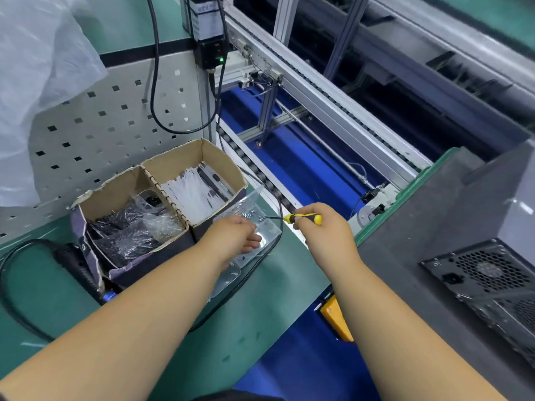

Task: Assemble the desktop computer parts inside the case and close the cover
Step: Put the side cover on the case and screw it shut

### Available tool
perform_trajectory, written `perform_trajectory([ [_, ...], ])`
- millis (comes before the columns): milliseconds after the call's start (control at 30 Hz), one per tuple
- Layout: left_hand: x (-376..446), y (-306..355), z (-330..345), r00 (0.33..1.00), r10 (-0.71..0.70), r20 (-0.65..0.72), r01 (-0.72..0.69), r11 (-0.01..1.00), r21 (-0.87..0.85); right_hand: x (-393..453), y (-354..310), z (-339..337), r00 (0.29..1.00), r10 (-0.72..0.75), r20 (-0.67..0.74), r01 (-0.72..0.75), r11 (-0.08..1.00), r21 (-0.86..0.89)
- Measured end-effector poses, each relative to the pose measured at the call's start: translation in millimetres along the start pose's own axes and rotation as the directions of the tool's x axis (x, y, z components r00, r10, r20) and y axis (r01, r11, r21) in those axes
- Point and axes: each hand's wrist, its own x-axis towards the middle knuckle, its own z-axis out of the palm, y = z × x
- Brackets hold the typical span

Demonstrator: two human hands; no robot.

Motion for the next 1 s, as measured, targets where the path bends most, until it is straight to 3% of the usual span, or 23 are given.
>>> perform_trajectory([
  [200, 9, 0, 25, 0.985, -0.132, 0.109, 0.16, 0.936, -0.312, -29, -9, -33, 0.999, 0.035, 0.001, -0.034, 0.983, 0.182],
  [367, 4, 6, 44, 0.973, -0.095, 0.211, 0.187, 0.859, -0.477, -46, -8, -53, 0.999, 0.038, -0.035, -0.03, 0.976, 0.218],
  [733, -35, 10, 126, 0.967, 0.043, 0.253, 0.07, 0.903, -0.423, -95, 29, -129, 0.98, 0.059, -0.191, 0.015, 0.931, 0.366],
  [1000, -88, 14, 227, 0.934, 0.071, 0.351, 0.027, 0.964, -0.265, -146, 75, -213, 0.932, 0.094, -0.351, 0.057, 0.916, 0.397],
])
